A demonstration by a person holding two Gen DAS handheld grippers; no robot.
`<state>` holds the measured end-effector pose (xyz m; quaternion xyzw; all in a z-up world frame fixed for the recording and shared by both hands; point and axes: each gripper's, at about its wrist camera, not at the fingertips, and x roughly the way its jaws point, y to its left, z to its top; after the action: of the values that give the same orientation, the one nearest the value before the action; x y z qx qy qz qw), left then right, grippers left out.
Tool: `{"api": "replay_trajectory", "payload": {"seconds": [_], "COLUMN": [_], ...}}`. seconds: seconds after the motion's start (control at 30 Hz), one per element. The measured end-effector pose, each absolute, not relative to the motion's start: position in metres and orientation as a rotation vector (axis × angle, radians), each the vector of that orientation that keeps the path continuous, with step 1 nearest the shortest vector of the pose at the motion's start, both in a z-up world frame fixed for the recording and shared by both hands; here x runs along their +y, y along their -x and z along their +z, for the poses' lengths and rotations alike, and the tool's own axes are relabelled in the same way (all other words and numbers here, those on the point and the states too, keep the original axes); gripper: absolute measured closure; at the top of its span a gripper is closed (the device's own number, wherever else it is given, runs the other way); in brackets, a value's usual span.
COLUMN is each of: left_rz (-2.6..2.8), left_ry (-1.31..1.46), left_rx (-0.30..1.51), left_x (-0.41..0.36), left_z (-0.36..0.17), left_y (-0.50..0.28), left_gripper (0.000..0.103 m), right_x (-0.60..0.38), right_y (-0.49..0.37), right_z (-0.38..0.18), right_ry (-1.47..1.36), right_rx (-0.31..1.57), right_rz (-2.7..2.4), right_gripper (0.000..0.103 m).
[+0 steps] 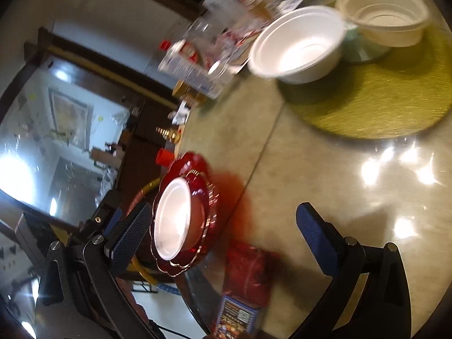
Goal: Organize plates and bowls
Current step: 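Move both grippers to the beige ribbed plastic bowl on the table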
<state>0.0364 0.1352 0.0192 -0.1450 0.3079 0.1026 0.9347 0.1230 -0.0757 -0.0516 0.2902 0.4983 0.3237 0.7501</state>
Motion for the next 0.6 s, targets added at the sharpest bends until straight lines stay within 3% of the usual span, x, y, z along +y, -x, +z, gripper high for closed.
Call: {"api": "replay_trajectory", "payload": {"seconds": [0.6], "left_rz": [-0.231], "left_ry": [0.311], "left_rx": [0.959], "left_x": [-0.04], "left_z": [-0.014], "left_y": [-0.143], "left_gripper": [0.015], "right_x": [-0.301], "right_y": [-0.111], "right_z": [-0.015], "right_ry": [-0.806], "right_rx": [0.899], "right_rz": [0.321], "right_gripper": [0.0]}}
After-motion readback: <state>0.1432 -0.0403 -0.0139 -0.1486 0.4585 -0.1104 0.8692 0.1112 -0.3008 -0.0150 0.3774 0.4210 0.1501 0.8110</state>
